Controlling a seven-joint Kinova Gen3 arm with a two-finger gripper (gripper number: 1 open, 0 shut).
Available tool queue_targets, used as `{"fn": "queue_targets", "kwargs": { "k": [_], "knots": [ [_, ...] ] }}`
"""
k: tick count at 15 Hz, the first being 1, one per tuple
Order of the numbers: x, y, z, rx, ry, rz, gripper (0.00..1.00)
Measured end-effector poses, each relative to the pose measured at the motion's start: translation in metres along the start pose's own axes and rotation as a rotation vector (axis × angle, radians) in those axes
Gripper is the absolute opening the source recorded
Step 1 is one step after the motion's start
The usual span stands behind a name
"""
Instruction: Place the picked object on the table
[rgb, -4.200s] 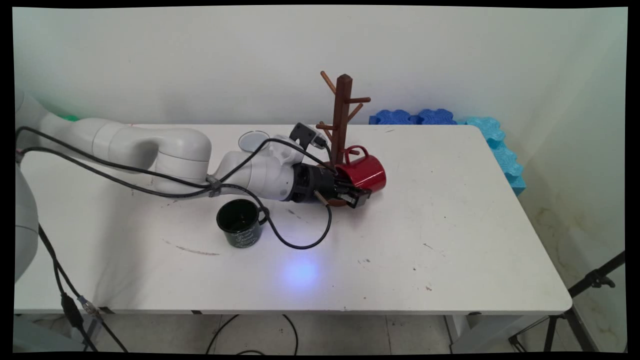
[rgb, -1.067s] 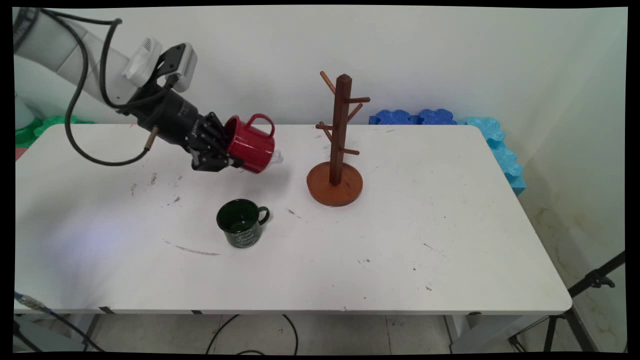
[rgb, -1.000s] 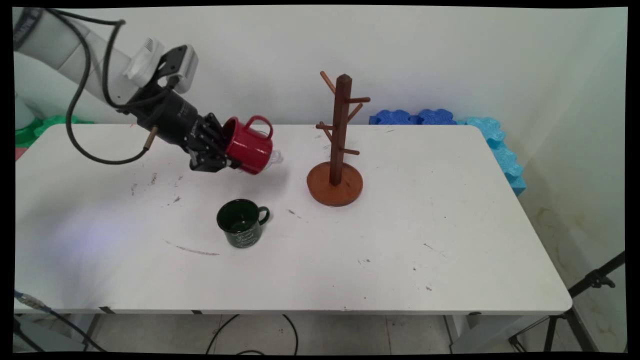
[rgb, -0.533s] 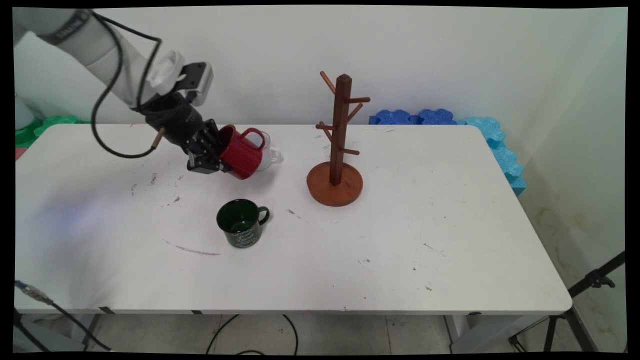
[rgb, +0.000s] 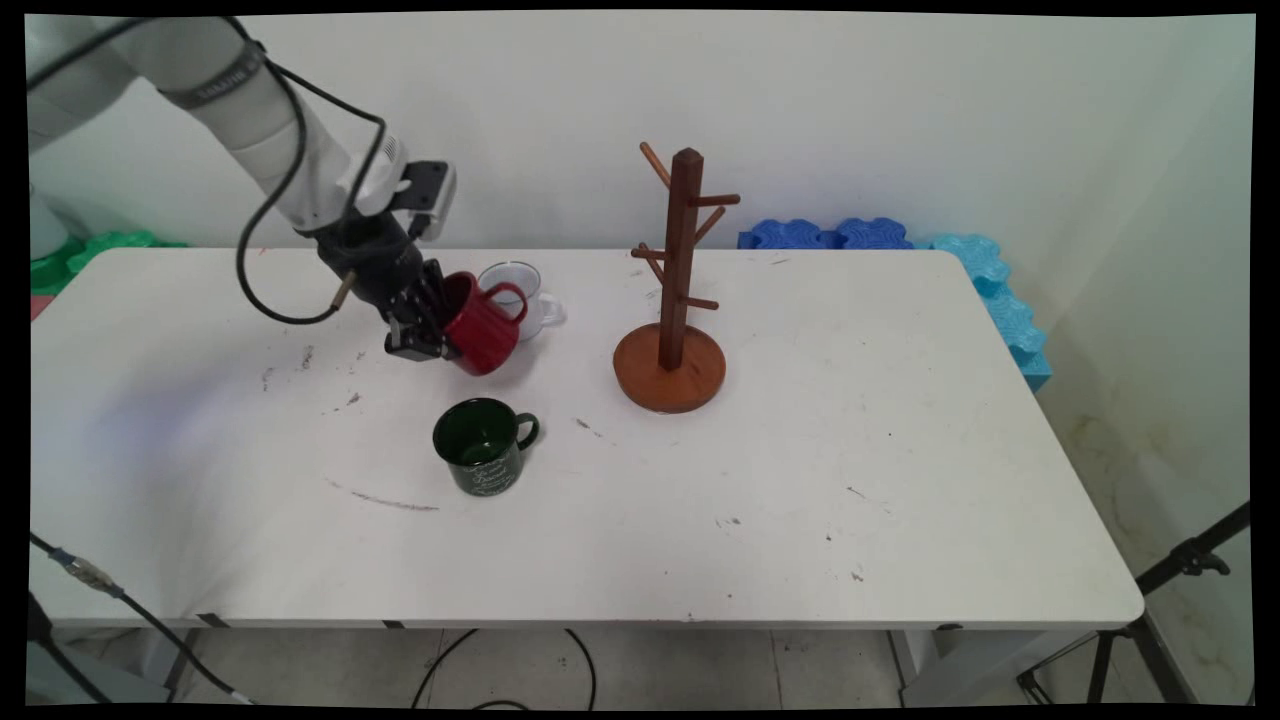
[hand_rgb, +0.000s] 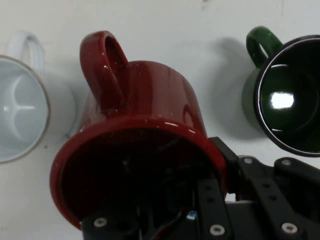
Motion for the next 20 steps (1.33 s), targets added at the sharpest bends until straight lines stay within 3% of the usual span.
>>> {"fn": "queue_targets", "kwargs": {
  "k": [7, 17, 18, 20],
  "knots": [
    [0.008, -0.008, 0.026, -0.033, -0.055, 0.004, 0.00],
    [0.014, -0.013, 0.047, -0.054, -0.076, 0.014, 0.00],
    [0.015, -0.013, 0.049, -0.056, -0.075, 0.015, 1.00],
    [0.016, -0.012, 0.051, -0.061, -0.070, 0.015, 1.00]
  ]
}}
